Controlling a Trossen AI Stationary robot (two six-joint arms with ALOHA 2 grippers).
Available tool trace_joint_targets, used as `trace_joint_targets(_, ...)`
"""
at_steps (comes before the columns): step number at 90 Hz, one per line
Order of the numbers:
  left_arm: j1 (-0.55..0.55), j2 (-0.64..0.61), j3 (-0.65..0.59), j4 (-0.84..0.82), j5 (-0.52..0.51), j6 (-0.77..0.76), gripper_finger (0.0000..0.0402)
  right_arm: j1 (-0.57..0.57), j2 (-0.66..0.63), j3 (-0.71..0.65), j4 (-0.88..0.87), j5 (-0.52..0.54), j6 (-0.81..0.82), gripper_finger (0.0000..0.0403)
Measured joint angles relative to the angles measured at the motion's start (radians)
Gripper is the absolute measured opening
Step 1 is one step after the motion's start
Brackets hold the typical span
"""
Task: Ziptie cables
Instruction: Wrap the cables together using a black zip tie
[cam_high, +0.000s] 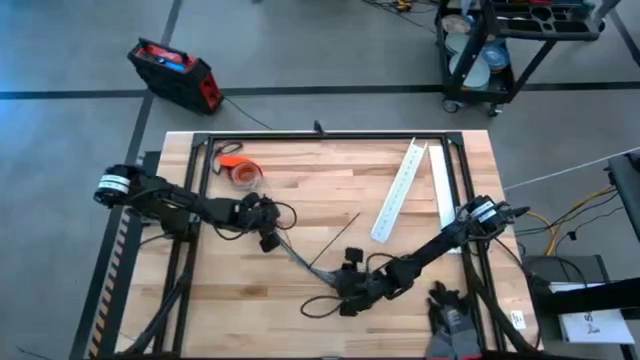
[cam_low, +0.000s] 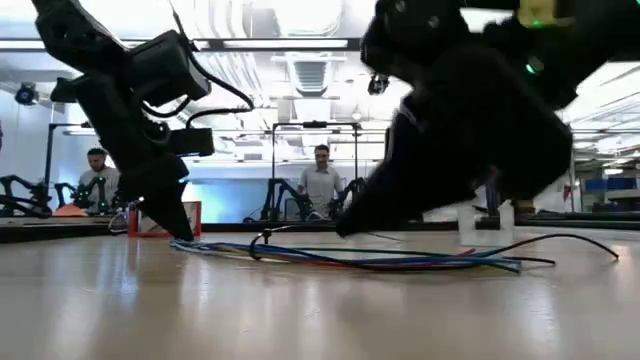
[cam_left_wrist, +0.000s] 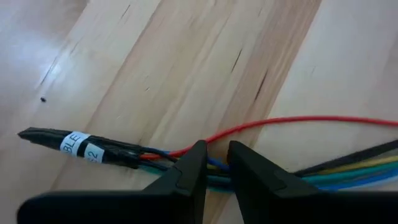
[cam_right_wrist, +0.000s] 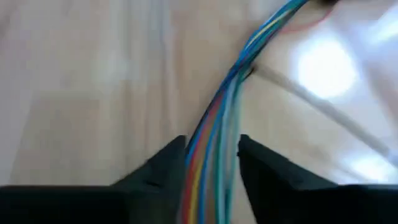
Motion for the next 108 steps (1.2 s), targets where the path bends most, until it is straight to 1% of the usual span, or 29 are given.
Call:
trace_joint_targets(11, 0.0, -0.059, 0.044, -0.044, 0.012, -0.017, 0.0058, -0.005, 0.014, 0.001, 0.075, 0.016, 0.001, 0.0196)
trace_joint_targets(21, 0.016, -0.126, 0.058, -0.1, -0.012, -0.08, 0.0058, -0.021, 0.061, 0.001, 0.099, 0.0, 0.01, 0.0211)
trace_joint_targets(27, 0.034, -0.161, 0.053, -0.104, -0.04, -0.164, 0.0058, -0.033, 0.094, 0.001, 0.118, -0.027, 0.041, 0.0211)
trace_joint_targets(34, 0.07, -0.189, 0.027, -0.102, -0.089, -0.292, 0.0058, -0.041, 0.123, 0.003, 0.163, -0.025, 0.061, 0.0206)
trace_joint_targets(39, 0.103, -0.19, 0.003, -0.099, -0.096, -0.367, 0.0058, -0.043, 0.139, 0.004, 0.198, -0.026, 0.062, 0.0202)
trace_joint_targets(46, 0.144, -0.177, -0.024, -0.103, -0.088, -0.463, 0.0059, -0.043, 0.146, 0.004, 0.224, -0.027, 0.057, 0.02)
trace_joint_targets(56, 0.189, -0.141, -0.052, -0.047, -0.066, -0.545, 0.007, -0.044, 0.14, 0.004, 0.219, -0.032, 0.054, 0.0205)
trace_joint_targets(63, 0.212, -0.102, -0.06, -0.012, -0.066, -0.608, 0.0084, -0.046, 0.137, 0.004, 0.218, -0.036, 0.035, 0.0212)
trace_joint_targets(70, 0.236, -0.066, -0.06, -0.018, -0.064, -0.663, 0.01, -0.046, 0.137, 0.004, 0.22, -0.036, 0.023, 0.0219)
trace_joint_targets(87, 0.265, 0.014, -0.057, -0.007, -0.06, -0.749, 0.0135, -0.048, 0.137, 0.005, 0.216, -0.045, 0.016, 0.0228)
trace_joint_targets(98, 0.271, 0.046, -0.054, -0.009, -0.077, -0.752, 0.0138, -0.056, 0.134, 0.007, 0.188, -0.082, 0.031, 0.0208)
trace_joint_targets(103, 0.271, 0.056, -0.053, -0.015, -0.088, -0.747, 0.0127, -0.056, 0.134, 0.009, 0.174, -0.081, 0.035, 0.019)
trace_joint_targets(108, 0.271, 0.057, -0.053, -0.024, -0.098, -0.739, 0.0106, -0.057, 0.133, 0.01, 0.16, -0.083, 0.035, 0.0166)
